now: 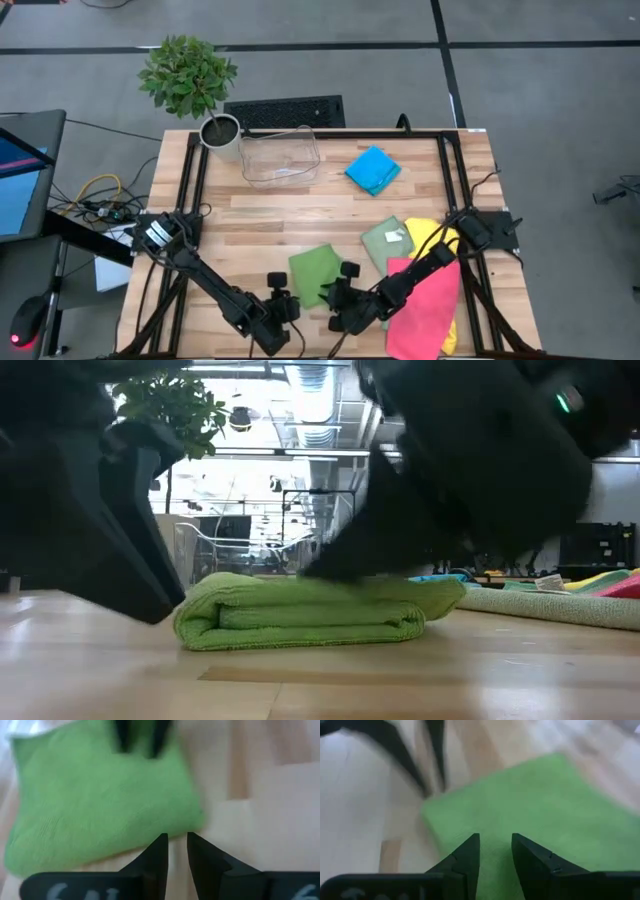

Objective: Fold microfiber towels
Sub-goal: Fold the green microfiber cloth, then stack the green microfiber cloth on the blue microfiber cloth

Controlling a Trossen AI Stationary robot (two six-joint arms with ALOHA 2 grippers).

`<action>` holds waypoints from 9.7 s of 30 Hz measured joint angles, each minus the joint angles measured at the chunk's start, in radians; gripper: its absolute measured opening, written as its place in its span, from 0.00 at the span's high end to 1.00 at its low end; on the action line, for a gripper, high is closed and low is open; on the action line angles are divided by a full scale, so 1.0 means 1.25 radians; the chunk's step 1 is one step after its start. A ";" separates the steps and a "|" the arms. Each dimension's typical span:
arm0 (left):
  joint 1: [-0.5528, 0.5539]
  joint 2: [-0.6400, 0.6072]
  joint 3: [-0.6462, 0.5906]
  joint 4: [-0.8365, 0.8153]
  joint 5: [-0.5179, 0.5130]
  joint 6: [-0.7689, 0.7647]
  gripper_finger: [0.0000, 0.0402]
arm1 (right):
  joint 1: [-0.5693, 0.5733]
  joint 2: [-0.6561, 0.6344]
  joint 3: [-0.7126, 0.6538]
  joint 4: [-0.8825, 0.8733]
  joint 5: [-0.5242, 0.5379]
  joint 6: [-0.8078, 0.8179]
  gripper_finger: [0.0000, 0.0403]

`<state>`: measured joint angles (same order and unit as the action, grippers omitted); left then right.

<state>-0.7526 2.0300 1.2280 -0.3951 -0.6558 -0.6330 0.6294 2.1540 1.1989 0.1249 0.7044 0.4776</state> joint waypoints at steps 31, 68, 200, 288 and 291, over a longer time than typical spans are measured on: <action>0.078 -0.066 -0.316 0.527 -0.181 0.028 0.92 | -0.084 -0.004 -0.159 0.204 0.121 0.061 0.69; 0.095 -0.038 -0.299 0.587 -0.074 0.025 0.91 | 0.015 -0.114 -0.168 0.322 0.055 -0.063 0.69; 0.568 -0.335 -0.267 0.433 0.301 -0.153 1.00 | -0.320 -0.374 -0.147 -0.365 -0.192 0.350 0.95; 1.002 0.238 0.615 0.028 0.710 0.328 0.58 | -0.765 -0.388 -0.173 -0.691 -0.141 0.205 0.50; 1.002 0.238 0.682 -0.053 0.714 0.353 0.56 | -0.766 -0.401 -0.172 -0.705 -0.139 0.198 0.47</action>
<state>0.5003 2.3272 2.0800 -0.4620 0.2368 -0.1915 -0.3283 1.6529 0.9836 -0.7568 0.5301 0.7253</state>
